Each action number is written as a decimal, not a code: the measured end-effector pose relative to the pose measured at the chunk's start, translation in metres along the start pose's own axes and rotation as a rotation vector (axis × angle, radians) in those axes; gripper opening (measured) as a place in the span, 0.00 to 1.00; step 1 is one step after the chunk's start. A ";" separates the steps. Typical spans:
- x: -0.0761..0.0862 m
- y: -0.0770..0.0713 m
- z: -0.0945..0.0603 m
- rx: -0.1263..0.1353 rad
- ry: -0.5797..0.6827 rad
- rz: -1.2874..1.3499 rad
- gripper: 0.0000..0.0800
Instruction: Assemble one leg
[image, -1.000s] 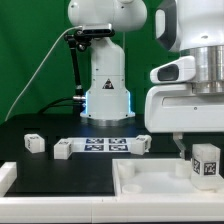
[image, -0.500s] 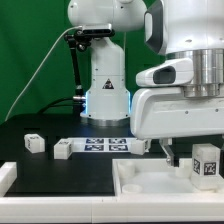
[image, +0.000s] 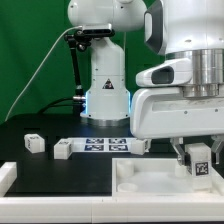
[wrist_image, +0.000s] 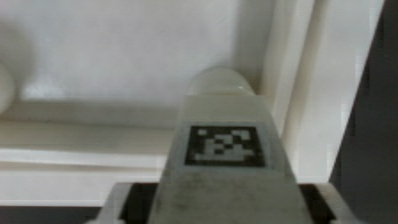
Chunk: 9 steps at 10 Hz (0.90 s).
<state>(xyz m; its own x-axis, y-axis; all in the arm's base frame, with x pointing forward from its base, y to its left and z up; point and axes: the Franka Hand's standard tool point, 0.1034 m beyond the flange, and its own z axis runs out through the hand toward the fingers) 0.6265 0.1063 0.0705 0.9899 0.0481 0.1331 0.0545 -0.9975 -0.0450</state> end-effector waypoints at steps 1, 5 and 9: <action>0.000 0.002 0.001 0.011 -0.002 0.077 0.37; -0.001 0.000 0.003 0.062 0.006 0.642 0.37; -0.004 -0.009 0.006 0.071 0.014 1.144 0.37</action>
Offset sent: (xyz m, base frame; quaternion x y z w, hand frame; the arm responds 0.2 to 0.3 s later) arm -0.0062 -0.0036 -0.0092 0.0269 0.0043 0.3416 0.9395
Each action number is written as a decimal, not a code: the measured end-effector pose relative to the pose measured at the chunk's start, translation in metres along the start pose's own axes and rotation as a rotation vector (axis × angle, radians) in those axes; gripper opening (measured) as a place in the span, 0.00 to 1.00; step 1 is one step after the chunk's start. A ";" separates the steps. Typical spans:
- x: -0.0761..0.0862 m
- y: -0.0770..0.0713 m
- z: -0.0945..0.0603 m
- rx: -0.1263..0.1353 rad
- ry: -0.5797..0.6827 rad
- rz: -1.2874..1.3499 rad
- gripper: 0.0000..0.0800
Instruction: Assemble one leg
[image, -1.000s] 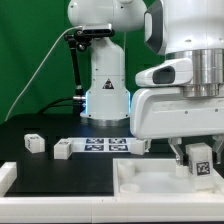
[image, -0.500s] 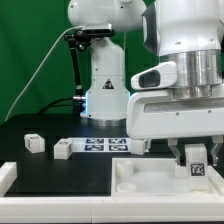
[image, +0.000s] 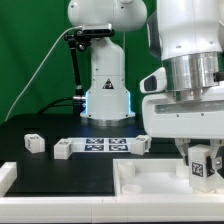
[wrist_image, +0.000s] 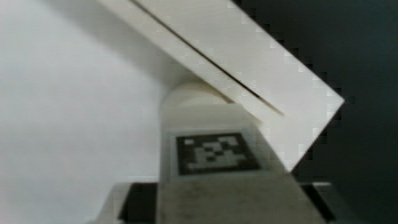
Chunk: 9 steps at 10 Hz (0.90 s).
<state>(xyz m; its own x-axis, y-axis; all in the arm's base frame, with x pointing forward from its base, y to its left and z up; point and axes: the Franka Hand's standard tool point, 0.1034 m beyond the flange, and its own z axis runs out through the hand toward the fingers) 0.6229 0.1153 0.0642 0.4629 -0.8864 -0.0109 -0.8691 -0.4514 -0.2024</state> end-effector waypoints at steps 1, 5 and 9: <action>0.000 0.000 0.000 0.000 0.000 0.094 0.37; -0.001 0.001 0.000 -0.008 -0.019 0.286 0.37; -0.001 0.000 0.000 -0.004 -0.020 0.091 0.79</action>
Offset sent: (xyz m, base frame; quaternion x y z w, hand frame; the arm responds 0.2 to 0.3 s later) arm 0.0015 -0.0065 0.0049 -0.0323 -0.0071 0.1689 0.9851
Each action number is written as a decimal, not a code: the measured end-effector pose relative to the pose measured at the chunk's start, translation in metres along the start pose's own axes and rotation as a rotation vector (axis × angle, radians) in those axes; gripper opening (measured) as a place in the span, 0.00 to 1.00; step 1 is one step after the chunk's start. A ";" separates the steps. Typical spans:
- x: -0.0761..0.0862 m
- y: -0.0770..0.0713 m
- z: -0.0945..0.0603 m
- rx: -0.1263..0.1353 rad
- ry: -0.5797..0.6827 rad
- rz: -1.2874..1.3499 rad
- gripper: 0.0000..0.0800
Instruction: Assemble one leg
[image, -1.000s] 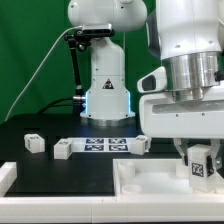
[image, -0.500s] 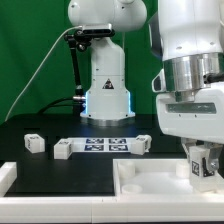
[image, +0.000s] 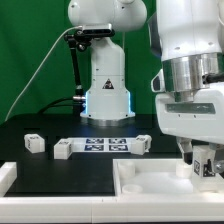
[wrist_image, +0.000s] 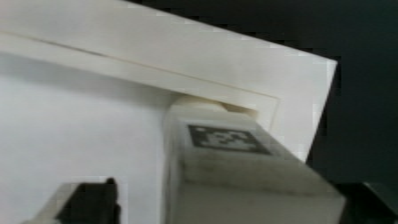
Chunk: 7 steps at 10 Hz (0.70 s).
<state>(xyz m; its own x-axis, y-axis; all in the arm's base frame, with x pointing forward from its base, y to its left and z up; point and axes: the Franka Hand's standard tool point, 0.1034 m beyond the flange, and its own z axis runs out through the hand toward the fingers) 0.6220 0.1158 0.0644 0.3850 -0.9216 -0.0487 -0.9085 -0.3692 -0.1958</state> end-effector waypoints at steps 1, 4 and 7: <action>-0.001 -0.001 0.000 -0.001 0.001 -0.116 0.79; -0.005 -0.001 0.000 -0.010 -0.003 -0.444 0.81; -0.008 -0.004 0.000 -0.031 0.007 -0.767 0.81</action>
Offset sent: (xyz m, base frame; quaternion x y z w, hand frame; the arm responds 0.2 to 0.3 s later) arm 0.0036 0.0103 -0.0014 0.0069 -0.0142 -0.2947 0.9554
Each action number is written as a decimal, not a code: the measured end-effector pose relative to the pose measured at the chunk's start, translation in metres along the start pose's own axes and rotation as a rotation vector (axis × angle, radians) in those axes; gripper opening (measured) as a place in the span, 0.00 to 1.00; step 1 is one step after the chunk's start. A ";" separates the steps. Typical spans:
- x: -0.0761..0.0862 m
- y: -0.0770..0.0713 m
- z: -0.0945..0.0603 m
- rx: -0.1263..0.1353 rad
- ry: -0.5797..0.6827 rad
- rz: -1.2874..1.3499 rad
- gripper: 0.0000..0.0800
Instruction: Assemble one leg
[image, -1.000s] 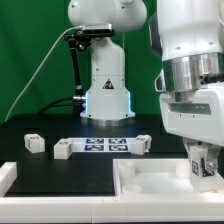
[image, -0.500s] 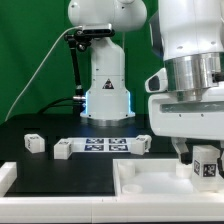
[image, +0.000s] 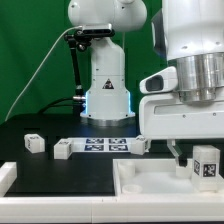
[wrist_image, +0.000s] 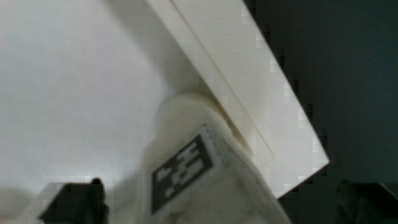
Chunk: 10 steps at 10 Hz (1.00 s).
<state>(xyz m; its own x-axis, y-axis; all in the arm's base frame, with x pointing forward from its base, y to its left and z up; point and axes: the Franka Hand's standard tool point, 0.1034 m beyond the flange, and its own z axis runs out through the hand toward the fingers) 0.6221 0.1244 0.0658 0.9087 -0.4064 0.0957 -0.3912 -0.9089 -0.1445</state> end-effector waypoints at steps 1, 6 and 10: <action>0.001 -0.001 -0.001 -0.011 0.004 -0.122 0.81; 0.003 -0.003 -0.004 -0.050 0.024 -0.527 0.81; 0.003 -0.002 -0.004 -0.051 0.024 -0.531 0.48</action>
Offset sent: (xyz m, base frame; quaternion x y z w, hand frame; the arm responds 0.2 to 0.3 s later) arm -0.0022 0.0014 0.0051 -0.0242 0.0093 -0.2698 0.9626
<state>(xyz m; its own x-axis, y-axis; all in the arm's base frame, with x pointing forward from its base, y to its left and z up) 0.6253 0.1245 0.0701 0.9802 0.1089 0.1651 0.1141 -0.9932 -0.0226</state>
